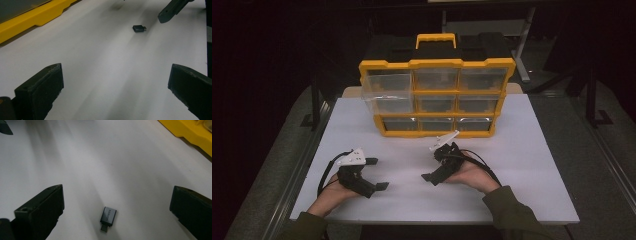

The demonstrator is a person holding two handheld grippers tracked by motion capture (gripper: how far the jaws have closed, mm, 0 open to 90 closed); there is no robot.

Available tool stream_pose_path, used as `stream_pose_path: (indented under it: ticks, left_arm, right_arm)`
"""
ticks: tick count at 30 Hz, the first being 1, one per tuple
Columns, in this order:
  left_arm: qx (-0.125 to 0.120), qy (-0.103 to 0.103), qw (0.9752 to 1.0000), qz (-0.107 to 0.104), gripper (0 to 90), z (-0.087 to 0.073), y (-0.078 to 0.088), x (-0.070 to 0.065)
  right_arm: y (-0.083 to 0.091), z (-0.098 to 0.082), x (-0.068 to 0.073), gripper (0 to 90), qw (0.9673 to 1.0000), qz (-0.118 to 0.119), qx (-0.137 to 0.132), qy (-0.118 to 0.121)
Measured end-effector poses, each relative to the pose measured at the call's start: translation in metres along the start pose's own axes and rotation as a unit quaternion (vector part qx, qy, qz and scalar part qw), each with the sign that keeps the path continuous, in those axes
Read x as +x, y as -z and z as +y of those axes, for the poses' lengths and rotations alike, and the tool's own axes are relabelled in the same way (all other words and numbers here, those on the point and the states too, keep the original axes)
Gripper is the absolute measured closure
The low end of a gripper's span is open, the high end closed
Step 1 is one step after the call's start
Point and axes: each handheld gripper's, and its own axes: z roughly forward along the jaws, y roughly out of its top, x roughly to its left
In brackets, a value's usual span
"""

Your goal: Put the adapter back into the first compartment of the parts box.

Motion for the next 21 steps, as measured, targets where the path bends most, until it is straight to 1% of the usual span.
stream_pose_path:
  ticks: [13, 17, 21]
  left_arm:
    - [-0.003, 0.001, 1.0000, 0.000, 0.0, -0.0003, 0.0006, -0.0003]
    - [-0.004, 0.001, 1.0000, 0.001, 0.0, -0.0002, 0.0007, -0.0005]
    - [-0.005, 0.001, 1.0000, 0.001, 0.0, -0.0002, 0.0009, -0.0005]
  right_arm:
    - [-0.0045, -0.0053, 0.0026, 0.0, 0.9999, 0.002, 0.013, 0.006]
    - [-0.0078, -0.0084, 0.0034, 0.0, 0.9997, 0.000, 0.022, 0.010]
    - [-0.0089, -0.0092, 0.0046, 0.0, 0.9996, 0.000, 0.026, 0.009]
